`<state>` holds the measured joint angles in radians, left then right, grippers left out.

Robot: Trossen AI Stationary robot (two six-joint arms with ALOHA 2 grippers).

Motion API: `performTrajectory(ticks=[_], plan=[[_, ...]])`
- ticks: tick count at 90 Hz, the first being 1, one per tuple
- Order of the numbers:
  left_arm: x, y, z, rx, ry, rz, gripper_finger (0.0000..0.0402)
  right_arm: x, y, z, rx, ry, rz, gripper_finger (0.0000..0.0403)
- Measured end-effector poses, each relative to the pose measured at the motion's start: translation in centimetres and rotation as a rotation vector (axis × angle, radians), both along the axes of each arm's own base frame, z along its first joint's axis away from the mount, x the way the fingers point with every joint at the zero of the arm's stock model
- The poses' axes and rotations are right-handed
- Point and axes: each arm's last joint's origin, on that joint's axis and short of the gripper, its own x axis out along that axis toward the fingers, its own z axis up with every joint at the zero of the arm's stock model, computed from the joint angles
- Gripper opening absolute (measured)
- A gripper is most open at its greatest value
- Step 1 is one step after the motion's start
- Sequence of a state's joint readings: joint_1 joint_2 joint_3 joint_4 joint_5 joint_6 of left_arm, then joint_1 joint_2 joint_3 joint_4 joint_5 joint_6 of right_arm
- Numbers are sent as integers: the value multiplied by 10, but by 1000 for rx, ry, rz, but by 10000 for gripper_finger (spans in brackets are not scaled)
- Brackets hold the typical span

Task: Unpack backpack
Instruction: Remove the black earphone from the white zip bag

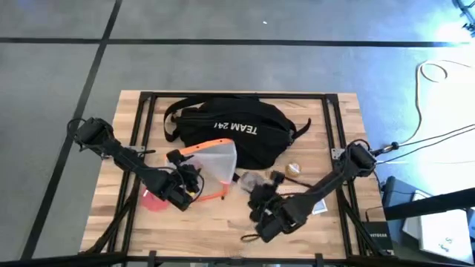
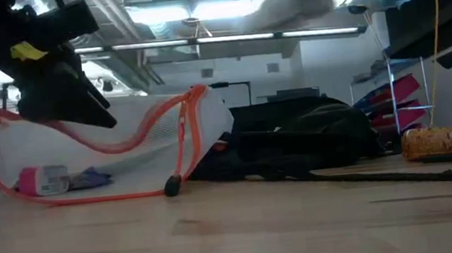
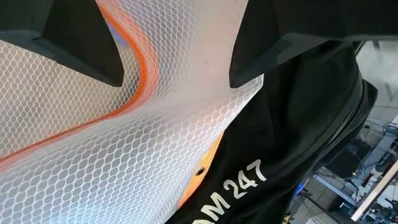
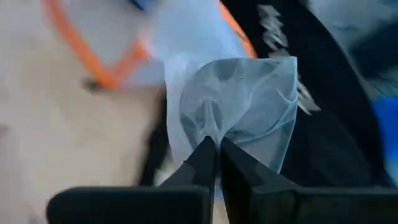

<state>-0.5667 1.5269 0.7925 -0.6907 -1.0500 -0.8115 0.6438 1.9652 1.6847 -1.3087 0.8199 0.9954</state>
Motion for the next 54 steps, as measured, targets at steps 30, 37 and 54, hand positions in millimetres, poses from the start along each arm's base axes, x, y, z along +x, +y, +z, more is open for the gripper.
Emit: performTrajectory(ticks=[30,37,54], plan=[[0,0,0,-3,-11,7,281,-29,-23,-35,-77,79,-256,0],[0,0,0,-2,-11,6,281,-38,-31,-43,-101,103,-341,0],[0,0,0,-3,-14,8,281,-70,-56,-51,-53,42,-497,0]])
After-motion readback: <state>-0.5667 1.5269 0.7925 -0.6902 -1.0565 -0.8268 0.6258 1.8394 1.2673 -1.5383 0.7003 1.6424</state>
